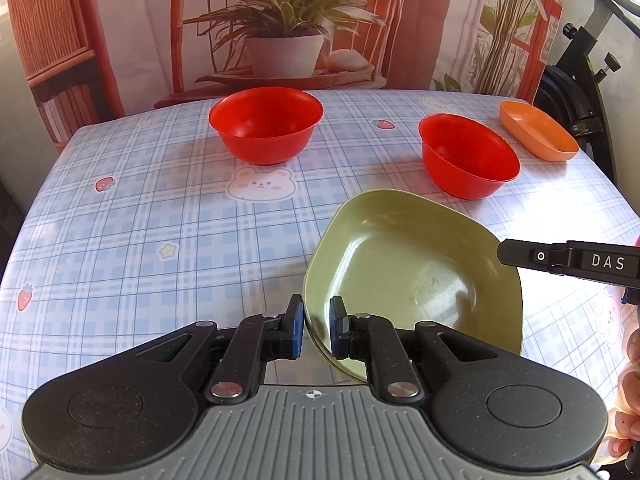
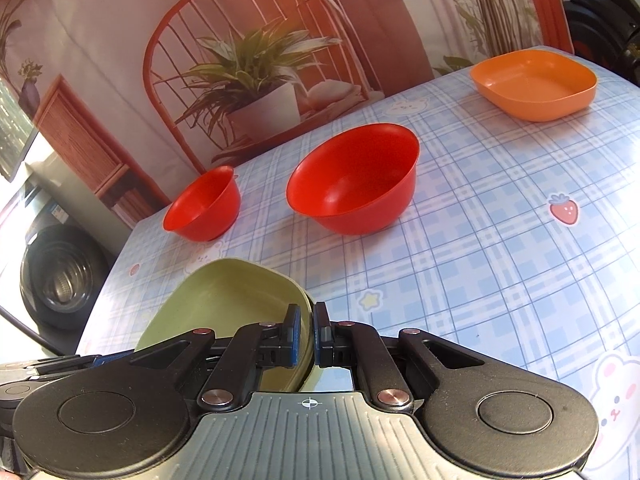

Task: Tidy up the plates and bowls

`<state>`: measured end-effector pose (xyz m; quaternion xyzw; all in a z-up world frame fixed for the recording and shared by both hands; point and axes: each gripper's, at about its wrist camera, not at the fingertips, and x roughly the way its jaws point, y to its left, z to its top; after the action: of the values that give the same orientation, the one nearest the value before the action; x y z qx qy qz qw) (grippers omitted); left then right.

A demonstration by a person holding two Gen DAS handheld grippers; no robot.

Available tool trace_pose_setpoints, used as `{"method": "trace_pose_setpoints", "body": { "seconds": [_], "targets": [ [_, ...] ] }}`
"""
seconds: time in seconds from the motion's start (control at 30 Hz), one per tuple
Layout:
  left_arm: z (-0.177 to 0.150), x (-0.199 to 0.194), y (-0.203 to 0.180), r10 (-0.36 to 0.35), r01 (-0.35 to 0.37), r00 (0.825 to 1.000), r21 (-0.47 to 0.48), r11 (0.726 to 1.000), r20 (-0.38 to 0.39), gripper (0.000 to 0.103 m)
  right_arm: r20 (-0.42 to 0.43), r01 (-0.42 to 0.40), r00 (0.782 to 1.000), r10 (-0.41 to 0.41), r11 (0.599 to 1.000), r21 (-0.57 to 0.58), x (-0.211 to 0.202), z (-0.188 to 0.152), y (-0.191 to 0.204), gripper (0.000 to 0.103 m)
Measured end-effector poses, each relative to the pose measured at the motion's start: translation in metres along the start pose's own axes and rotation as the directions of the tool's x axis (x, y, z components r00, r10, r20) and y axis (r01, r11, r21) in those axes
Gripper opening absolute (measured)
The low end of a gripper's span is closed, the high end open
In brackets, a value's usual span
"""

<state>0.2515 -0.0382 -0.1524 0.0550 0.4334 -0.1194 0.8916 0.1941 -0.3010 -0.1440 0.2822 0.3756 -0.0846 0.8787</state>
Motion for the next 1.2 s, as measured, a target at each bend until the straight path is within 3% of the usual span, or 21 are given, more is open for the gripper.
{"method": "trace_pose_setpoints", "body": {
  "seconds": [0.43, 0.57, 0.87, 1.2],
  "targets": [
    [-0.009, -0.006, 0.007, 0.040, -0.039, 0.999, -0.030, 0.999, 0.036, 0.015, -0.009, 0.025, 1.000, -0.025, 0.999, -0.022, 0.003, -0.001, -0.001, 0.009],
    [-0.009, -0.005, 0.011, 0.048, -0.046, 0.998, -0.053, 0.998, 0.040, 0.026, -0.022, 0.023, 1.000, -0.023, 1.000, 0.001, 0.005, -0.003, -0.006, 0.009],
    [-0.009, -0.001, 0.014, 0.049, -0.046, 0.998, -0.085, 0.995, 0.038, 0.034, -0.022, 0.027, 0.999, -0.027, 1.000, 0.005, 0.006, -0.003, -0.008, 0.011],
    [-0.008, -0.002, 0.010, 0.053, -0.050, 0.998, -0.070, 0.996, 0.043, 0.036, -0.037, 0.009, 0.999, -0.010, 1.000, -0.022, 0.006, -0.002, -0.003, 0.014]
  ]
}}
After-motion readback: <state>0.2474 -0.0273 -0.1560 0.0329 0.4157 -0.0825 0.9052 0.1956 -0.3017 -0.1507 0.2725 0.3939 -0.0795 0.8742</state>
